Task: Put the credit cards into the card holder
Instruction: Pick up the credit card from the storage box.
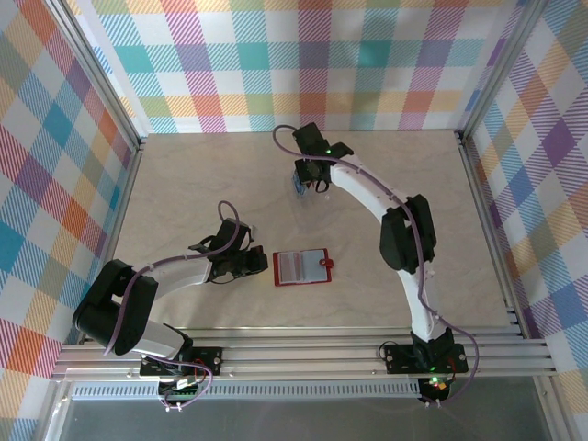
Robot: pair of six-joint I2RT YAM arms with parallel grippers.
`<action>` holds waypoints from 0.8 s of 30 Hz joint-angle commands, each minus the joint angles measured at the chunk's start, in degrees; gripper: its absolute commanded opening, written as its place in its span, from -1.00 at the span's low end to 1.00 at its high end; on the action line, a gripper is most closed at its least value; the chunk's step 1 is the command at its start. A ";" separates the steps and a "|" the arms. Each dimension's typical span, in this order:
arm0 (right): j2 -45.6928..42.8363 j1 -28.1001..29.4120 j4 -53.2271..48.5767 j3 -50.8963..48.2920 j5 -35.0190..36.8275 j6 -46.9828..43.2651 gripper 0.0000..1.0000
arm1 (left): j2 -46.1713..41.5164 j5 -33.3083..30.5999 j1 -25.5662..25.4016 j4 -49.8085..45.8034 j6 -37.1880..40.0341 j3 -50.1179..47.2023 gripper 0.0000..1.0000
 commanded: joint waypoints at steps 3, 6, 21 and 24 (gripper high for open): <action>-8.35 -0.12 6.23 -5.20 4.16 2.90 -1.00 | -1.07 0.89 -0.75 -1.43 1.49 1.51 -0.90; -13.07 -0.03 8.63 -10.25 3.71 4.25 -1.00 | -1.07 1.27 -1.14 -1.35 1.58 1.66 -0.89; -44.65 0.91 31.12 -61.47 -28.47 19.84 -1.00 | 0.28 6.48 -6.71 3.43 3.44 3.43 -0.77; -48.08 1.38 34.01 -67.48 -33.64 20.86 -1.00 | 1.76 6.54 -7.49 4.23 3.91 4.66 -0.77</action>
